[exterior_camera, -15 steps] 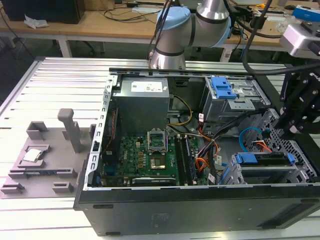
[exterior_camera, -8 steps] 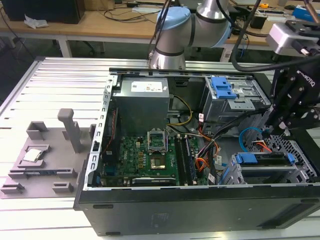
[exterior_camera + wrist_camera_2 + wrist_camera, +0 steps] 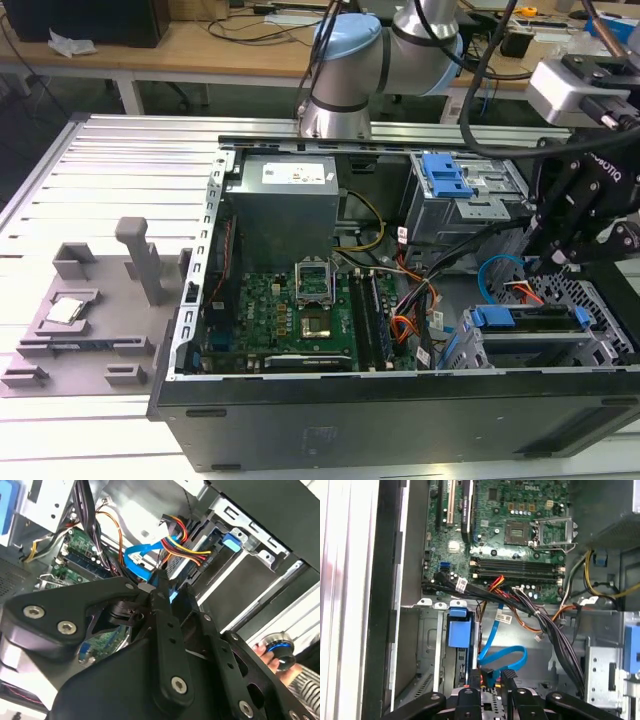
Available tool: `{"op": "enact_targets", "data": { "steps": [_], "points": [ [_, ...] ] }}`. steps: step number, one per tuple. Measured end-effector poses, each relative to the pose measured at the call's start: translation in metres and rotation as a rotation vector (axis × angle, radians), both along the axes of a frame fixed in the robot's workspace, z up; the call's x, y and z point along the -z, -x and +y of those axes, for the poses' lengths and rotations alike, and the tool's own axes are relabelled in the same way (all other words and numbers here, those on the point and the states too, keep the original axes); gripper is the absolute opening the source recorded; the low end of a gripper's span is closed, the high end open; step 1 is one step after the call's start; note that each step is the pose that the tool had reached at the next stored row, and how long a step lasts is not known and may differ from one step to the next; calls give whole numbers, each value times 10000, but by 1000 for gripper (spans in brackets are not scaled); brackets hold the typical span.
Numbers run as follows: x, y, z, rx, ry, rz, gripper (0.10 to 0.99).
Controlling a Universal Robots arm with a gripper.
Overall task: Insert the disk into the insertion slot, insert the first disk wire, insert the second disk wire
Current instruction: 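Insert the second disk wire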
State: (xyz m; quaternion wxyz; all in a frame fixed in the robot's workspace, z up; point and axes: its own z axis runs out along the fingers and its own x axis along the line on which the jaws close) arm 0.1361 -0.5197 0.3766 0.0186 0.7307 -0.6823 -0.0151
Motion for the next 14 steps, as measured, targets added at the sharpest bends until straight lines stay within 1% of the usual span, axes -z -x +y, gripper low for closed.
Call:
{"op": "enact_targets", "data": {
  "steps": [4,6,10,11,13,14],
  "points": [
    [41,58,0,-256,5,0,302],
    [60,69,0,-370,14,0,302],
    [63,69,0,-395,23,0,302],
    [63,69,0,-399,23,0,286],
    [63,69,0,-405,22,1,165],
    [63,69,0,-411,23,1,165]
  ]
}}
